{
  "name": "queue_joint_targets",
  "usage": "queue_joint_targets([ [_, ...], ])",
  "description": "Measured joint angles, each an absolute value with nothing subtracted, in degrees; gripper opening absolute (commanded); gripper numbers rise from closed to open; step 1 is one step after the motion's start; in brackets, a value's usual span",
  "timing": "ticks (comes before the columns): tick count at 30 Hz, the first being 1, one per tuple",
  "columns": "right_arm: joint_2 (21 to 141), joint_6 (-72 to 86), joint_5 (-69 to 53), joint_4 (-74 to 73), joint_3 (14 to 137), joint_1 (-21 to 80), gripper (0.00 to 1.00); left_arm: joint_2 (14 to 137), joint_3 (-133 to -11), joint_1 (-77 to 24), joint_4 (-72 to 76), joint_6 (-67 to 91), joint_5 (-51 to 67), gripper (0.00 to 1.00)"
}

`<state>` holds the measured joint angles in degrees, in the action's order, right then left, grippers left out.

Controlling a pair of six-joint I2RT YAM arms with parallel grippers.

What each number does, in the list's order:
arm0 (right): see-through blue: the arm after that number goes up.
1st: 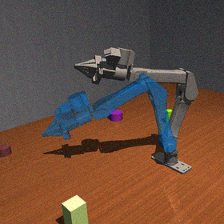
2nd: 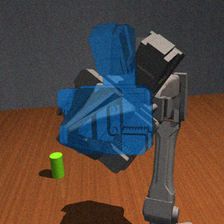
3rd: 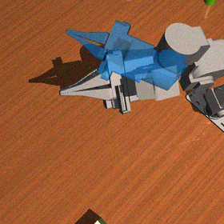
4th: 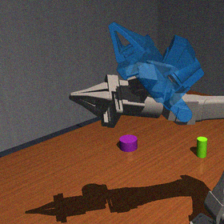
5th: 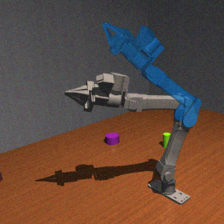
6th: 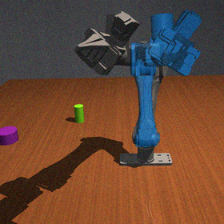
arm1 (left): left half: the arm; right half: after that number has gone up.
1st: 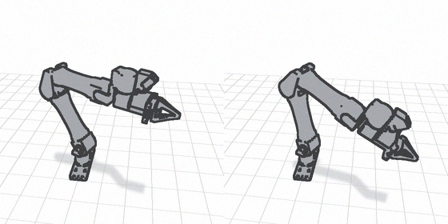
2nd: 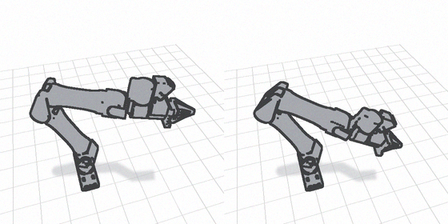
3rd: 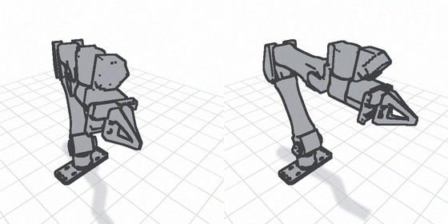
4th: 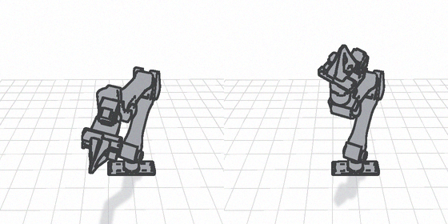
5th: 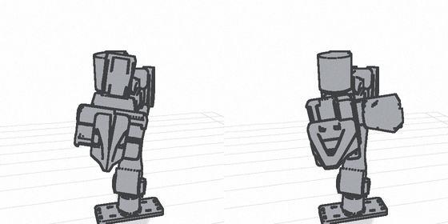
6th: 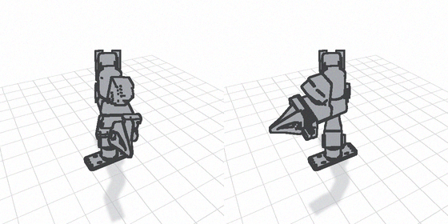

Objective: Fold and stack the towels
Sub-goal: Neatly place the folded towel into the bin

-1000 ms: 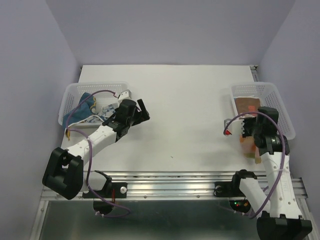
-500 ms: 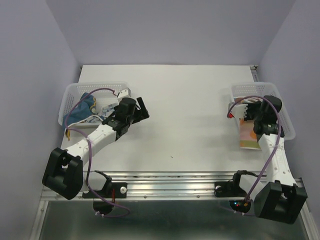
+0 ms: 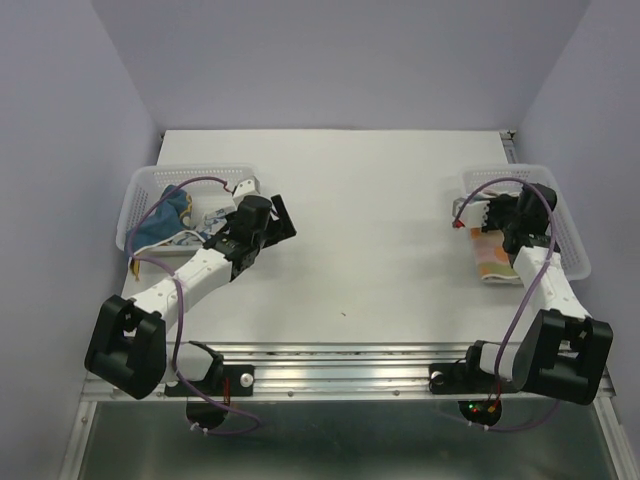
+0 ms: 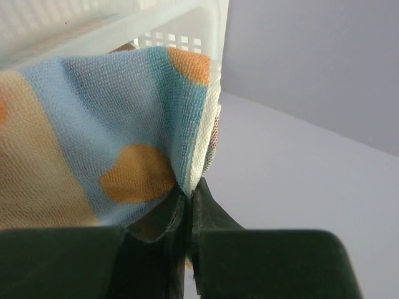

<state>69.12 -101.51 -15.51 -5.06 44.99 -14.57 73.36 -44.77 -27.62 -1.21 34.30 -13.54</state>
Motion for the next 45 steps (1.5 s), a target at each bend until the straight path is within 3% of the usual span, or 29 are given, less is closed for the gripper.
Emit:
queue_joint_targets([
  [14, 78.3, -100.7, -16.9, 0.9, 45.0, -14.6, 0.03, 76.3, -45.9, -27.5, -2.1, 34.4, -13.9, 0.99],
  [20, 81.5, -100.2, -15.8, 2.2, 45.0, -14.6, 0.13, 76.3, -45.9, -27.5, -2.2, 34.4, -14.3, 0.99],
  [23, 82.1, -99.9, -15.3, 2.6, 45.0, -14.6, 0.29, 76.3, -46.1, -27.3, -2.4, 34.3, -14.5, 0.99],
  [29, 82.4, -98.6, -13.2, 3.9, 45.3, -14.6, 0.39, 76.3, -47.2, -27.2, -2.9, 34.3, -15.3, 0.99],
  [31, 82.4, -97.6, -12.4, 3.9, 46.1, -14.6, 0.63, 76.3, -47.3, -27.2, -2.9, 34.2, -15.3, 0.99],
  [32, 82.4, -97.1, -12.1, 3.9, 46.5, -14.6, 0.99, 76.3, -47.4, -27.2, -2.9, 34.1, -15.4, 0.99],
  [40, 76.6, -92.9, -14.1, 2.1, 47.9, -14.6, 1.00, 72.5, -47.4, -27.2, -4.4, 33.3, -15.6, 0.99],
  [45, 69.5, -77.9, -25.9, 3.1, 49.5, -14.5, 1.00, 65.6, -47.7, -27.2, -5.3, 33.3, -17.6, 0.99],
])
